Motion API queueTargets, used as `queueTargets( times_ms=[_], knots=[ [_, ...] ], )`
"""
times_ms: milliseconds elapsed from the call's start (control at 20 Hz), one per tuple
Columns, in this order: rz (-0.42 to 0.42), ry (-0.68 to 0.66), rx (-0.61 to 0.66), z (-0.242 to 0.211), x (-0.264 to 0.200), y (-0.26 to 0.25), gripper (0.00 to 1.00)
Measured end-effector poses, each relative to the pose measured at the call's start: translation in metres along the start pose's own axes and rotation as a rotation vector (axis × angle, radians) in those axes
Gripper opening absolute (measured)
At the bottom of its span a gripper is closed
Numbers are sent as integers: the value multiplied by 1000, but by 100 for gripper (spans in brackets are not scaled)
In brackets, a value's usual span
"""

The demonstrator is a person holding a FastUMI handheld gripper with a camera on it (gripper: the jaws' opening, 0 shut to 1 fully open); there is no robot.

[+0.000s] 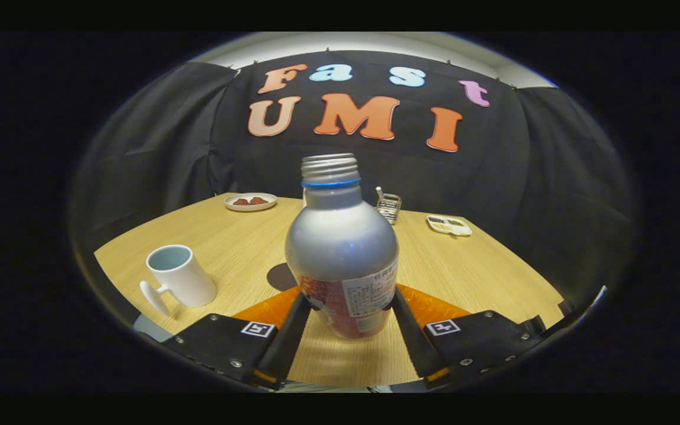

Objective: Take the bottle from table, then pour the juice into the cup, finally place the bottle on the coaster

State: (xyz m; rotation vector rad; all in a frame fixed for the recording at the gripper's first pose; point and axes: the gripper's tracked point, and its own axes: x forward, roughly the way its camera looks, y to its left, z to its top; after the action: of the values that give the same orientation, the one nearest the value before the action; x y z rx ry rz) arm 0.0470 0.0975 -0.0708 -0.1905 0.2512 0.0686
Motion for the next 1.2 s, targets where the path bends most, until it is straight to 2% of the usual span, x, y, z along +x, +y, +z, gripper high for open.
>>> queueTargets(
  times_ms=[300, 650, 800, 1000, 1200],
  knots=[
    [-44, -13, -257, 23, 13, 38, 78],
    [-31, -50, -485, 44, 16, 83, 77],
    [-68, -68, -619, 51, 18, 85, 77],
    [-84, -55, -726, 45, 22, 83, 77],
    [-133, -53, -851, 47, 23, 75, 77]
  ],
)
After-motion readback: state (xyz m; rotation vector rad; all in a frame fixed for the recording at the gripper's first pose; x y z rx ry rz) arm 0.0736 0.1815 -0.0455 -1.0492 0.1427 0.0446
